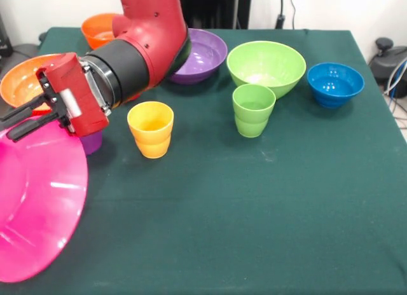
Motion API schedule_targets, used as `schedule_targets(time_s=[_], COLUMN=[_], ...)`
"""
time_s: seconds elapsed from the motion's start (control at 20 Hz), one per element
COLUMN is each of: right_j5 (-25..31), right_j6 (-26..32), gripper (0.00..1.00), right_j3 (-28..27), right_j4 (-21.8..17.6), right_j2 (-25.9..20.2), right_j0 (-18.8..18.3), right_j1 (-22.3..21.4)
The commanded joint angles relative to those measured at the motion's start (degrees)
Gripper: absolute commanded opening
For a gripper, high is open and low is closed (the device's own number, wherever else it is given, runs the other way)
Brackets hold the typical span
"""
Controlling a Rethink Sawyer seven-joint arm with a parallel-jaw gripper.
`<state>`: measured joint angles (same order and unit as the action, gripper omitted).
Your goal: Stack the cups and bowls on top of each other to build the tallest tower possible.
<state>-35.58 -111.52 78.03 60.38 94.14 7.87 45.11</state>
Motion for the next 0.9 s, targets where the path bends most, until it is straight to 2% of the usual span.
schedule_targets(time_s=[0.05,0.2,0.3,0.4,0.55,0.85,0.9], right_j5=[12.6,16.2,17.6,17.4,17.8,11.9,10.5], right_j6=[7.4,5.9,5.1,3.9,3.3,-1.8,-2.8], gripper=[0.00,0.00,0.00,0.00,0.00,0.00,0.00], right_j3=[-9.8,-9.5,-9.4,-9.7,-9.6,-11.0,-11.2], right_j4=[6.8,8.1,7.7,6.2,6.5,-8.9,-12.4], right_j2=[1.8,3.8,4.9,5.1,7.0,1.6,0.6], right_j0=[1.0,1.4,1.4,1.3,0.8,1.0,0.8], right_j1=[5.4,6.3,6.6,6.4,7.4,1.5,0.1])
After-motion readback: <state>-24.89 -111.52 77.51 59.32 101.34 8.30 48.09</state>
